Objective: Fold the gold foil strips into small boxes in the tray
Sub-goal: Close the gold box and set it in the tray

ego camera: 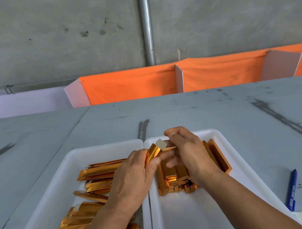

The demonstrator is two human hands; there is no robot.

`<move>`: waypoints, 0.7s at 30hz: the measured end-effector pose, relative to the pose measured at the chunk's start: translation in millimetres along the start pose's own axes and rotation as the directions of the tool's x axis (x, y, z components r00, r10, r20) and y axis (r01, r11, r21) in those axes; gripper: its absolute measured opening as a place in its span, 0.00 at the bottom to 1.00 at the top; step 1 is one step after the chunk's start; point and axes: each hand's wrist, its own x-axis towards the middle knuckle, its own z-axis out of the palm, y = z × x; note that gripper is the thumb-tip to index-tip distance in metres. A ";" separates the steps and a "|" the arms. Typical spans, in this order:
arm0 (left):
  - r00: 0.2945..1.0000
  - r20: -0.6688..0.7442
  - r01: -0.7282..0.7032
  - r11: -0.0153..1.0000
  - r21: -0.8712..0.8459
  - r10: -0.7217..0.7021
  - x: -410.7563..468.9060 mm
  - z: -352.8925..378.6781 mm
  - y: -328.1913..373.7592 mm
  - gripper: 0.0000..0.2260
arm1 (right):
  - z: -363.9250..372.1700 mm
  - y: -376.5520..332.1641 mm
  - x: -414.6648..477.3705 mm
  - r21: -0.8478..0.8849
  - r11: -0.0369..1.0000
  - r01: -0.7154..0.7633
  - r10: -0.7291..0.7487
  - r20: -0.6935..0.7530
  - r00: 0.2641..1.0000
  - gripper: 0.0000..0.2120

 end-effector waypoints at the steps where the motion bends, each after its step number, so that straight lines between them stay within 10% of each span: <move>1: 1.000 0.005 -0.005 1.000 0.003 0.005 -0.2 -0.1 0.0 0.26 | -1.0 -0.7 0.8 0.053 0.998 -0.034 0.035 -0.017 0.999 0.10; 9: 0.999 0.033 -0.026 1.000 0.016 0.025 0.6 -0.6 1.3 0.27 | -2.0 1.2 1.5 0.268 0.933 -0.241 0.203 0.161 0.966 0.13; 21: 0.999 0.039 -0.016 0.999 0.038 0.014 0.5 -0.5 2.6 0.32 | 1.0 3.1 -0.6 0.125 0.989 -0.081 0.065 0.127 0.990 0.06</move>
